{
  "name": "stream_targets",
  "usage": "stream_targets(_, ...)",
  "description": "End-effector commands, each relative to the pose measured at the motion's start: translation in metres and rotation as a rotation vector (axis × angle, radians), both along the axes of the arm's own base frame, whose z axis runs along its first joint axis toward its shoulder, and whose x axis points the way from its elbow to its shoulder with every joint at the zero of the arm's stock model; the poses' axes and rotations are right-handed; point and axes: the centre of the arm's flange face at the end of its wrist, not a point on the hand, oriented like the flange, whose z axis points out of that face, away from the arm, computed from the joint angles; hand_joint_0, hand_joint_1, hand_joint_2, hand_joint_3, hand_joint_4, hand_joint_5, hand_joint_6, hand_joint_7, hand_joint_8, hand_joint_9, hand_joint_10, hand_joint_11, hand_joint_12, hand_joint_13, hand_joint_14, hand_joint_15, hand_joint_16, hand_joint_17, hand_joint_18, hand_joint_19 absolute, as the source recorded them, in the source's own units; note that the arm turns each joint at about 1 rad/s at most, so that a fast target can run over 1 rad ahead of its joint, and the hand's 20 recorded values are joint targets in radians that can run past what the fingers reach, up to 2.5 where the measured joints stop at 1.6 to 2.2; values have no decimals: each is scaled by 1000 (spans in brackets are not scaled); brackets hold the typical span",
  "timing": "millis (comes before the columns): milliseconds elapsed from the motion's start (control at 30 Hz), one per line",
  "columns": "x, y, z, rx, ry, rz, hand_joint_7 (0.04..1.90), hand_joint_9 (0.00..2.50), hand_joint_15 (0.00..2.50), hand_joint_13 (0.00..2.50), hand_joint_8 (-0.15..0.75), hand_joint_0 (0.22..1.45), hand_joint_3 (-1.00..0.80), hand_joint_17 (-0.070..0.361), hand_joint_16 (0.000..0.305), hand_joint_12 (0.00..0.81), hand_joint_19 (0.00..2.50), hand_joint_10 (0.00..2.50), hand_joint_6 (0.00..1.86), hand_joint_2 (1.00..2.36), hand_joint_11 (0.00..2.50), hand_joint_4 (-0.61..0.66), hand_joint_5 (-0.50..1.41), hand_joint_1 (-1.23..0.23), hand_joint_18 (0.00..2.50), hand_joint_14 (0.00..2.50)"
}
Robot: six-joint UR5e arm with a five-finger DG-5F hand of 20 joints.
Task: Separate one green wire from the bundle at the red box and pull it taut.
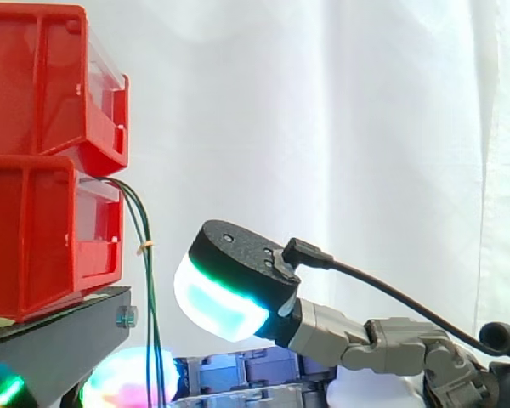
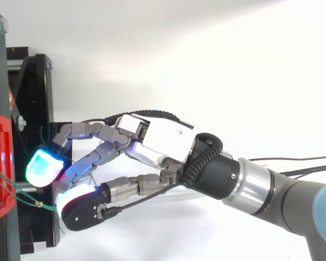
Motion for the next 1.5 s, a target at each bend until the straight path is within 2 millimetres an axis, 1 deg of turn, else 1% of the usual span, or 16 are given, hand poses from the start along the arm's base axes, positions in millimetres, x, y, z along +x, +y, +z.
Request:
stream_targets(0,2,-1,3,0,-5,-2,953,895,480,918,258,543,-500,110,49,366,454,15,503,1000,569,237,-147,-695,749,17)
stream_targets(67,3,-1,4,-1,-8,-2,951,882,460,923,259,541,-500,110,49,366,443,17,503,1000,571,235,-151,-702,754,17)
stream_targets(200,6,6,11,-8,-19,4,945,866,327,942,262,539,-500,102,45,368,368,16,503,1000,553,232,-156,-706,755,12)
stream_targets(267,8,8,13,-25,-19,0,944,872,318,1011,266,538,-500,101,45,374,352,17,503,1000,549,232,-157,-704,756,13)
stream_targets(367,9,14,18,-38,-23,3,944,933,348,1129,274,525,-500,101,45,386,331,14,503,1000,569,233,-158,-691,773,13)
stream_targets(467,9,19,17,-38,-23,10,959,1042,416,1312,280,512,-500,102,46,385,314,18,503,1000,616,250,-157,-687,796,16)
stream_targets(533,9,20,17,-38,-23,10,974,1088,464,1375,287,497,-500,104,46,387,305,18,503,1000,649,264,-153,-699,815,19)
stream_targets(633,9,25,17,-38,-23,16,993,1127,491,1393,287,497,-500,104,46,389,305,19,503,1000,688,265,-149,-730,821,20)
stream_targets(767,9,30,18,-35,-27,22,1025,1156,553,1406,274,528,-500,100,44,379,327,20,503,1000,747,246,-146,-764,805,21)
stream_targets(867,10,35,23,-31,-34,24,1064,1171,574,1400,262,557,-500,96,42,368,350,21,503,1000,791,228,-141,-754,798,23)
stream_targets(1133,10,35,23,16,-48,30,1130,1234,636,1435,266,579,-500,92,41,372,381,19,503,1000,882,203,-131,-667,823,24)
stream_targets(1267,7,36,34,63,-53,40,1162,1280,636,1436,266,586,-500,91,41,372,388,18,502,1000,920,198,-125,-651,828,25)
stream_targets(1300,5,34,37,65,-43,39,1211,1317,653,1444,265,594,-500,90,40,372,388,21,502,1000,980,187,-118,-644,831,25)
stream_targets(1333,5,34,37,65,-43,39,1219,1316,660,1447,262,597,-500,90,40,369,397,21,501,1000,980,187,-116,-641,832,23)
stream_targets(1433,-4,32,46,54,18,43,1255,1325,692,1466,262,605,-481,90,40,370,395,20,501,1002,1023,169,-111,-634,842,26)
stream_targets(1467,-10,30,50,57,44,45,1258,1329,701,1471,268,608,-475,89,40,374,404,21,501,1002,1037,171,-110,-631,842,24)
